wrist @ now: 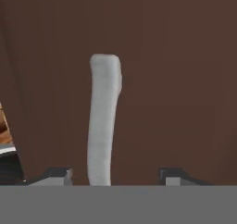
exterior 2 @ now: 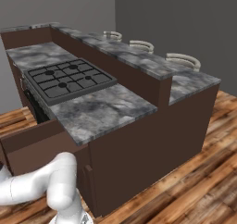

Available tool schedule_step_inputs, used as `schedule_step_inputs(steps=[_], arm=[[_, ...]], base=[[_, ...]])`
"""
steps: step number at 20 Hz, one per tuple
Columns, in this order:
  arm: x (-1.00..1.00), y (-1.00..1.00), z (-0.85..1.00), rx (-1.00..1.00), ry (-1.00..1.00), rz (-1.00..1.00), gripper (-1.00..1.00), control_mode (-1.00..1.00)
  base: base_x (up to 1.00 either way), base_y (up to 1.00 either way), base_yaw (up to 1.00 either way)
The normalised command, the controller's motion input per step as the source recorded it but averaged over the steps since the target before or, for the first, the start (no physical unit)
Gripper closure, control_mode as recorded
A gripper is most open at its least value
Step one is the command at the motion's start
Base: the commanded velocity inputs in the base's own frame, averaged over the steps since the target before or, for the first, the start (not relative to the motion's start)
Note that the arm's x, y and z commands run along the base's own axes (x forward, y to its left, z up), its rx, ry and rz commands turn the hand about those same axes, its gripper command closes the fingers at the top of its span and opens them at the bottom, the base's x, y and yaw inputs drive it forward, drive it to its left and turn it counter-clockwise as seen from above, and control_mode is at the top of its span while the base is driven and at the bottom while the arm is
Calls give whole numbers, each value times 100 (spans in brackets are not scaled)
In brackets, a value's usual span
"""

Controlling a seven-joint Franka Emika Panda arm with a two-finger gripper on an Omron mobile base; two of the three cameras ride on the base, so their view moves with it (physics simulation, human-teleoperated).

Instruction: Take a straw from the drawer in front and place it inside the glass cup on the dining counter.

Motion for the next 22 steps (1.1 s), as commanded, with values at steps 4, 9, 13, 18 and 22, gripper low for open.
schedule_step_inputs(steps=[4,9,13,18,22], arm=[[-32,15,3,19,15,0,-100,-100],[-45,14,51,24,4,1,-100,-100],[-41,0,99,32,0,0,-100,-100],[-20,-23,100,31,0,0,-100,-100],[-3,-64,87,28,0,0,-100,-100]], base=[[0,0,0],[0,0,0],[0,0,0],[0,0,0],[0,0,0]])
